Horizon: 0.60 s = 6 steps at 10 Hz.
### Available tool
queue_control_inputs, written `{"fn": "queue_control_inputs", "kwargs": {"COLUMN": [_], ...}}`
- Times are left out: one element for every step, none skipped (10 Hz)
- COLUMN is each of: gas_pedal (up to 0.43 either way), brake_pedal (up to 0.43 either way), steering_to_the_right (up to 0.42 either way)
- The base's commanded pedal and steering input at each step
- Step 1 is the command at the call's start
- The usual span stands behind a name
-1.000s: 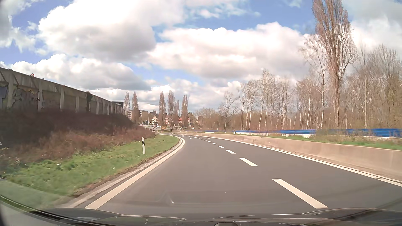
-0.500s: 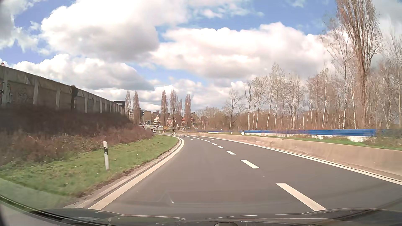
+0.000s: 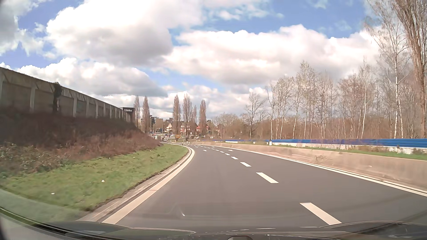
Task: Follow the waypoints while adhering to traffic rules and regulations
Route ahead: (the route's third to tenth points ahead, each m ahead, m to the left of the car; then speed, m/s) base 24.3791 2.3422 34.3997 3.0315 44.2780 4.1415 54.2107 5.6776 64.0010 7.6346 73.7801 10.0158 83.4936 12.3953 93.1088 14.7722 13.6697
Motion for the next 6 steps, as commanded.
{"fn": "queue_control_inputs", "kwargs": {"gas_pedal": [0.189,0.189,0.177,0.177,0.169,0.15], "brake_pedal": [0.0,0.0,0.0,0.0,0.0,0.0], "steering_to_the_right": [-0.011,-0.011,-0.011,-0.011,-0.011,-0.011]}}
